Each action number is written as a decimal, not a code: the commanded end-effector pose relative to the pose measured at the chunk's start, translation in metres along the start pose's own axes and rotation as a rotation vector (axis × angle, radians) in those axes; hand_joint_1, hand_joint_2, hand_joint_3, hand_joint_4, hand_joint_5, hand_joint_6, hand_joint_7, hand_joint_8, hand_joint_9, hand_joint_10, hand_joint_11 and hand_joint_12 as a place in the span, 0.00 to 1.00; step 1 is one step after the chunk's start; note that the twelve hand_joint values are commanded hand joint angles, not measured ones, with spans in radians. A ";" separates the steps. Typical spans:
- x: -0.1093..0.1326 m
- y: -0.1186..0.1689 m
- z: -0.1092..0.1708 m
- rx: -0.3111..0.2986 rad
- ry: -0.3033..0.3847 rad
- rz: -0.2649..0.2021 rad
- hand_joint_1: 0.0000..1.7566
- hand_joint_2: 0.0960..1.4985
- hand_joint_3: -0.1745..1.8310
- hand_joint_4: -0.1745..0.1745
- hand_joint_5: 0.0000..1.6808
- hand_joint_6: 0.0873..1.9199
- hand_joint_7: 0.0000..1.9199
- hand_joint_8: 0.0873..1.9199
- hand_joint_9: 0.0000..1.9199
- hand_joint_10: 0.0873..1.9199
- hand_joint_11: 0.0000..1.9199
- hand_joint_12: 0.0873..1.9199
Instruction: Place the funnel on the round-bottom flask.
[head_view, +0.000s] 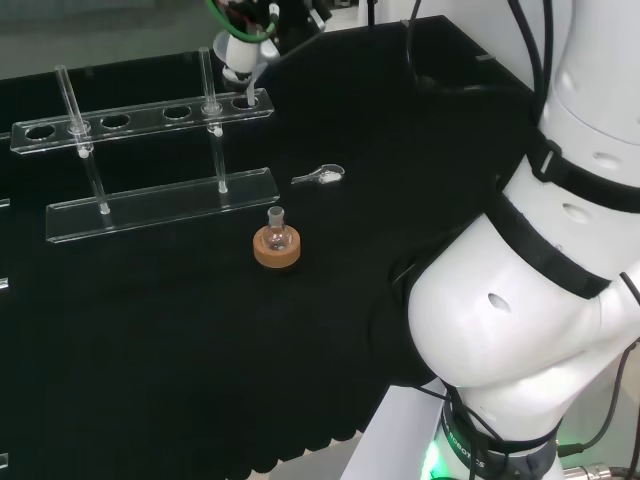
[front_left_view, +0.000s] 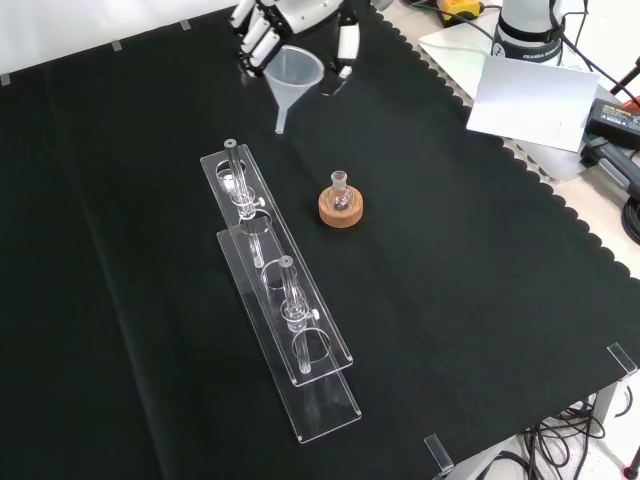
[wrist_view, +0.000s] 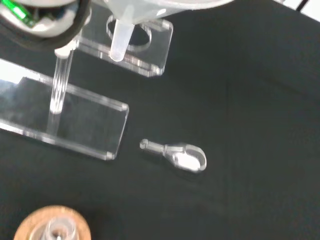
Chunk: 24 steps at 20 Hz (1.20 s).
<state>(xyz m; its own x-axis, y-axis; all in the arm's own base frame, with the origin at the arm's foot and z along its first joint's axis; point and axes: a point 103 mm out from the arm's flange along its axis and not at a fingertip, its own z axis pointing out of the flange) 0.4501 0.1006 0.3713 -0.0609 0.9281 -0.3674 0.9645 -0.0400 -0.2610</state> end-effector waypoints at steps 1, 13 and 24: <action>0.015 -0.041 0.021 0.033 -0.004 0.028 0.53 0.41 0.39 0.52 0.39 0.19 0.38 0.32 0.57 0.18 0.33 0.65; 0.039 -0.054 0.057 0.083 0.002 -0.005 0.53 0.41 0.39 0.53 0.38 0.20 0.38 0.32 0.57 0.18 0.33 0.65; 0.047 -0.047 0.083 0.129 0.000 -0.016 0.53 0.41 0.40 0.53 0.38 0.21 0.38 0.32 0.57 0.18 0.33 0.65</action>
<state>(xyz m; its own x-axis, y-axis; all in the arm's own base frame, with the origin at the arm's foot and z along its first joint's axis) 0.3791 0.1175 0.3003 -0.0744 0.9295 -0.3613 0.9279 -0.0681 -0.3664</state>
